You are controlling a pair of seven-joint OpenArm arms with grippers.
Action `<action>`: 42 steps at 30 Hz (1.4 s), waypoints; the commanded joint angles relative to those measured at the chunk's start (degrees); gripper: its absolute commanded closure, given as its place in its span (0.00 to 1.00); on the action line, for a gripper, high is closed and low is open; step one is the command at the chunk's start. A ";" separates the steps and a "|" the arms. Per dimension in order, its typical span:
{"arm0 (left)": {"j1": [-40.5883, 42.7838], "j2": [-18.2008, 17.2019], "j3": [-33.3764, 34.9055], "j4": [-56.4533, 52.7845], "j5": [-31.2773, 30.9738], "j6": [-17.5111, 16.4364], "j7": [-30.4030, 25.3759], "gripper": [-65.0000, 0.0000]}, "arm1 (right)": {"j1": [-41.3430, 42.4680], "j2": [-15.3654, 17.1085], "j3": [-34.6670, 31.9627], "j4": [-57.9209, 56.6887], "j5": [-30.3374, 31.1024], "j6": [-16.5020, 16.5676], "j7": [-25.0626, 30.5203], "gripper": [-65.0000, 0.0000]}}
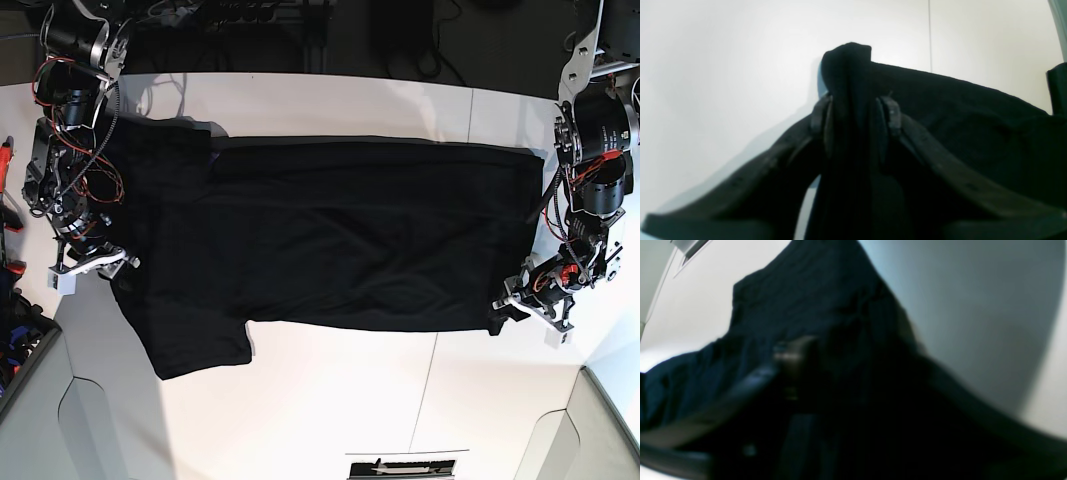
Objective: Layout the t-shirt on the table in an organized manner, then fold the t-shirt properly
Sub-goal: 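Grasp the shirt ends with both grippers and fold the shirt lengthwise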
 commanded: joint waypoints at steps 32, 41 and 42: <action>12.98 -12.87 -0.04 25.27 -50.27 -6.37 45.51 1.00 | -14.95 7.74 0.26 30.03 5.42 0.20 -6.21 1.00; 20.33 -13.79 -0.02 27.30 -55.13 -6.37 48.50 1.00 | -20.55 7.93 0.55 31.87 5.42 0.15 -6.84 1.00; 20.96 -13.77 -0.02 27.30 -55.13 -6.37 48.48 1.00 | -21.11 7.93 0.55 31.87 5.40 0.15 -6.86 1.00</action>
